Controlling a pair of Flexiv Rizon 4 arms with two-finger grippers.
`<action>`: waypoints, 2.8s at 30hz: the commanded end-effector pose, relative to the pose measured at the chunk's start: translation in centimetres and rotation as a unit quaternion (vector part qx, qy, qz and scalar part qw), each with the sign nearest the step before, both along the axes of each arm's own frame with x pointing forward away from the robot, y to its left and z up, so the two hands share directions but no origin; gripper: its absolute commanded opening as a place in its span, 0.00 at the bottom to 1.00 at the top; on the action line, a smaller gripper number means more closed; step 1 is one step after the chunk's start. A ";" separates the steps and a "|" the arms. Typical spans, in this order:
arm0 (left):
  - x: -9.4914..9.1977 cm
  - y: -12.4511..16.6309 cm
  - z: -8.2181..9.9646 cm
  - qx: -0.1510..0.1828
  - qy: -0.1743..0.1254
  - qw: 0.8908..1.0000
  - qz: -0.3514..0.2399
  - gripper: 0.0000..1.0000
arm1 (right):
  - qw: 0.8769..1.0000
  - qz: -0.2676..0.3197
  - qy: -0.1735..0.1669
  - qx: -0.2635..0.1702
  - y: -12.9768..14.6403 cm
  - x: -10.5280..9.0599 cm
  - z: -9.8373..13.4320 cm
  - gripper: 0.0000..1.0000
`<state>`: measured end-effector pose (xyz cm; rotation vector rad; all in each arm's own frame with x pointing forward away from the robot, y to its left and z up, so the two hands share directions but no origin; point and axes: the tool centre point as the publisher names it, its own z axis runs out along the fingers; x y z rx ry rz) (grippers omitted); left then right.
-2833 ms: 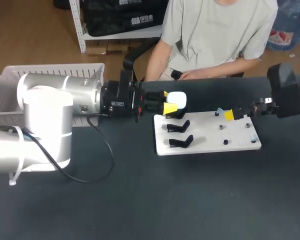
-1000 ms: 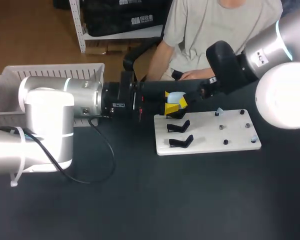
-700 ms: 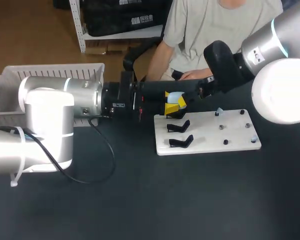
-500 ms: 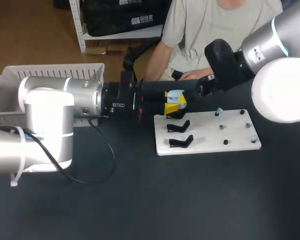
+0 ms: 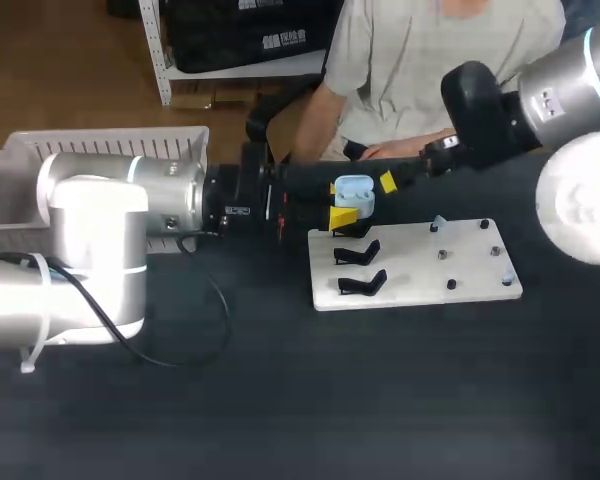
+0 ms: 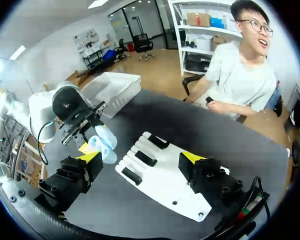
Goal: Pick up each earbud case from the left stands, insert the matching earbuds, close the lid, and place the case in the box.
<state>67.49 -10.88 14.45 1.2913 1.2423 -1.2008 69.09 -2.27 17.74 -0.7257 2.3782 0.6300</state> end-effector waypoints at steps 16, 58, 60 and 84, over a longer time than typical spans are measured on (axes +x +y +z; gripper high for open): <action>-0.2 0.0 -0.1 -0.002 -0.002 1.000 0.004 0.00 | 0.969 -0.148 0.082 -0.182 -8.9 -5.1 -4.4 0.96; -0.2 0.0 -0.1 -0.002 -0.002 1.000 0.004 0.00 | 0.894 -0.230 0.216 -0.319 -13.9 -5.9 -14.3 0.57; -0.2 0.0 -0.1 -0.002 -0.002 1.000 0.004 0.00 | 0.893 -0.231 0.217 -0.320 -14.0 -5.9 -14.4 0.50; -0.2 0.0 -0.1 -0.002 -0.002 1.000 0.004 0.00 | 0.892 -0.260 0.204 -0.308 -14.2 -4.3 -15.1 0.33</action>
